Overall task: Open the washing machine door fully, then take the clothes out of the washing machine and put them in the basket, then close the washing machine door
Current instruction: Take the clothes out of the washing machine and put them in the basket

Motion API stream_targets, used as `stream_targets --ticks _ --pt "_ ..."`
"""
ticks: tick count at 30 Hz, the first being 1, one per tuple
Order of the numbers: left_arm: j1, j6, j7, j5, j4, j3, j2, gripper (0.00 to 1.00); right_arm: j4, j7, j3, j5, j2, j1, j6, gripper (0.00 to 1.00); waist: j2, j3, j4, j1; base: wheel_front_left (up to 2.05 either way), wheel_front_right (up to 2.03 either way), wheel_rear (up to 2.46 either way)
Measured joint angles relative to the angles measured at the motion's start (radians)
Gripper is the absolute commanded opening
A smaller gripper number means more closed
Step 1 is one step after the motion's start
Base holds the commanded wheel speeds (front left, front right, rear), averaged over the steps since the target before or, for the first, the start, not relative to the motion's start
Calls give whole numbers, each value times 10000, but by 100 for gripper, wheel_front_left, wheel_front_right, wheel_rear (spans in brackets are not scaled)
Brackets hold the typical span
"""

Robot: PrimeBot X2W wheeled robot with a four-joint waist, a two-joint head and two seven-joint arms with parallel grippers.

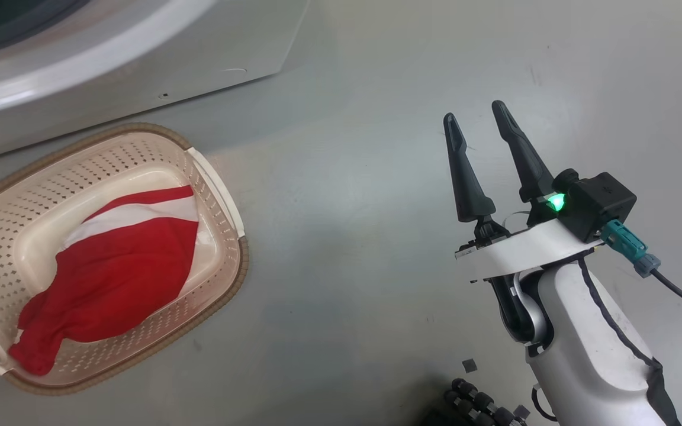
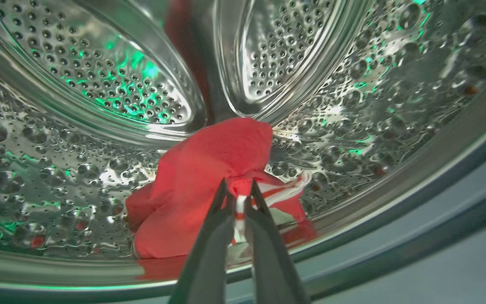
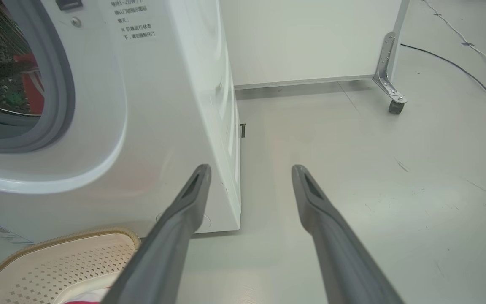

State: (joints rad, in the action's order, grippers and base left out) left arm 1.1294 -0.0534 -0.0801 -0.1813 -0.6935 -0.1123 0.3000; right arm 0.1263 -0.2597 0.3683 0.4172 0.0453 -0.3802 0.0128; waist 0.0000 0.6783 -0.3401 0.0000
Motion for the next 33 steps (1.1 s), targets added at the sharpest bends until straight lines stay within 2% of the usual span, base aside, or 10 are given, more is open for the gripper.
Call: stream_targets --ticks 8,19,27,33 --pt "-1151 -46 1430 -276 537 71 -531 0 238 0 -140 -441 4 39 -12 100 0 -472 349 0 0 0 0" --pt "-3091 -119 2782 -405 1256 -56 -1216 0 587 0 -303 -1045 10 369 -113 100 0 -1304 913 0 0 0 0" --pt "-4600 -123 3106 -537 1801 -255 -1818 0 913 0 -462 -1264 19 701 -244 100 0 -2013 1371 0 0 0 0" --pt "-5479 -209 3202 -585 2466 -293 -1971 0 1131 0 -543 -1381 23 1051 -324 100 0 -2647 1668 0 0 0 0"
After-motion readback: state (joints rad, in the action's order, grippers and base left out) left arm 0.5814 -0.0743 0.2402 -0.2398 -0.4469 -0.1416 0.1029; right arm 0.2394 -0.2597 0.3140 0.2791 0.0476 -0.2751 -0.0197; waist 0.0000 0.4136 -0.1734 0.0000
